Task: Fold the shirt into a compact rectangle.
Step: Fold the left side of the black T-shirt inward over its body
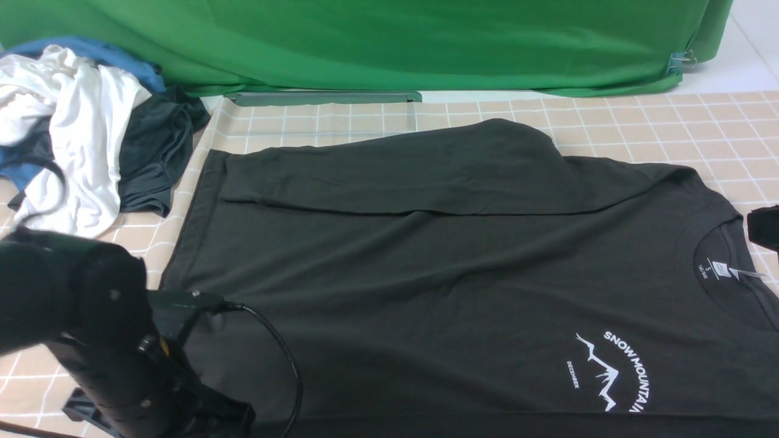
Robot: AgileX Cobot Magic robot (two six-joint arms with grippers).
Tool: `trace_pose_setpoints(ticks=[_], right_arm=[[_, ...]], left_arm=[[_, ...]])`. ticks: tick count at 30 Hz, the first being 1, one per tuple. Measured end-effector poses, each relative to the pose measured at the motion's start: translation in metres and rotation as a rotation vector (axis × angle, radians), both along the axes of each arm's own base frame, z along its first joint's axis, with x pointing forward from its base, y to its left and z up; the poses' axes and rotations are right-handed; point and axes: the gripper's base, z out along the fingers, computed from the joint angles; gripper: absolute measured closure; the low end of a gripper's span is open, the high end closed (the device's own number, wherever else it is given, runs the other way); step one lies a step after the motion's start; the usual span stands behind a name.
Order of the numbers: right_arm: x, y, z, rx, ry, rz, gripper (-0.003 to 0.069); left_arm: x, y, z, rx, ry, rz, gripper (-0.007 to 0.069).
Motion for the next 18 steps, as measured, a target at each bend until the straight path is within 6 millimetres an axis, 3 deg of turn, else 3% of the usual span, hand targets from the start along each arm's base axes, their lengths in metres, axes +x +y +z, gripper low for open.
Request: trace_pose_setpoints(ticks=[8,13,14,18], right_arm=[[0.0,0.0,0.0,-0.014,-0.005,0.012,0.062],[0.0,0.0,0.0,-0.015,-0.01,0.011,0.062],[0.0,0.0,0.0,-0.015,-0.01,0.011,0.062],[0.0,0.0,0.0,-0.015,-0.013,0.01,0.062]], left_arm=[[0.003,-0.001,0.076,-0.083,-0.247,-0.006,0.0573],[0.036,0.004,0.109,0.02,-0.405,0.034,0.0573],[0.038,0.004,0.109,0.024,-0.409,0.032,0.0573],[0.079,0.009,0.103,0.09,-0.42,0.069,0.0573]])
